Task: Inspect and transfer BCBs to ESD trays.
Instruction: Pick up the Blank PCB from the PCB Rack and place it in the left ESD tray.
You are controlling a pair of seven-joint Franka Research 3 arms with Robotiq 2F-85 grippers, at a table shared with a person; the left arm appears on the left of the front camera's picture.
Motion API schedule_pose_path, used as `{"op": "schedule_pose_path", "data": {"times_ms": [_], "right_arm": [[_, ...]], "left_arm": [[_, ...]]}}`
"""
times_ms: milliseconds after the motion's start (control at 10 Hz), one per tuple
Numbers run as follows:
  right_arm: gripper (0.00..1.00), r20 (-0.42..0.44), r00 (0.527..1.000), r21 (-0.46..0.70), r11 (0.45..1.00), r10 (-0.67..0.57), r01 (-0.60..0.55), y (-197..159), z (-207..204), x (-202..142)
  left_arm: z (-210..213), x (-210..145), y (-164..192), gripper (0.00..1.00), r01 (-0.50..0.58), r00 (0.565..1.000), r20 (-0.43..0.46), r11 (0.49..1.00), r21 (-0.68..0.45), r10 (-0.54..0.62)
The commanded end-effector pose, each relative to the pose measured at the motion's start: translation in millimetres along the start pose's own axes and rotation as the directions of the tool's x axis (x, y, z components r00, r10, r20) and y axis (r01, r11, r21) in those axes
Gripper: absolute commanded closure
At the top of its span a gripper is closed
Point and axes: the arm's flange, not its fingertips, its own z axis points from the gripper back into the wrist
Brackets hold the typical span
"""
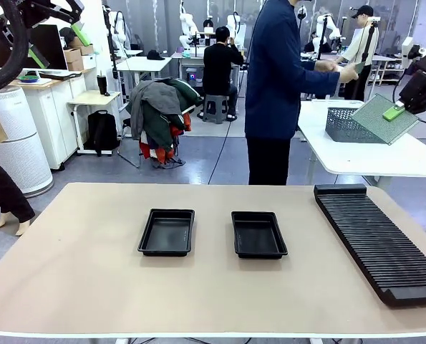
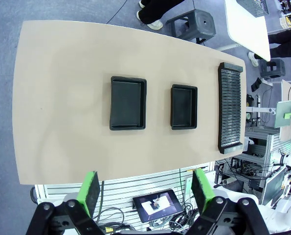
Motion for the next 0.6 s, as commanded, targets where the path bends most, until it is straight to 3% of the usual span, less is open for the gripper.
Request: {"op": "schedule_pose_path", "data": {"times_ms": [0, 100, 500], "right_arm": [[1.00, 0.080, 0.995, 0.005, 0.998, -0.063, 0.063, -1.4, 5.0, -0.7], [1.00, 0.000, 1.000, 0.000, 1.000, 0.000, 0.000, 0.0, 0.0, 0.0], [1.00, 0.000, 1.000, 0.000, 1.000, 0.000, 0.000, 0.0, 0.0, 0.0]], "left_arm": [[-0.2, 0.0, 0.6, 0.00, -0.003, 1.000, 0.001, 1.000, -0.003, 0.003], [-0.2, 0.0, 0.6, 0.00, -0.003, 1.000, 0.001, 1.000, -0.003, 0.003], [-0.2, 0.0, 0.6, 0.00, -0.003, 1.000, 0.001, 1.000, -0.003, 0.003]]}}
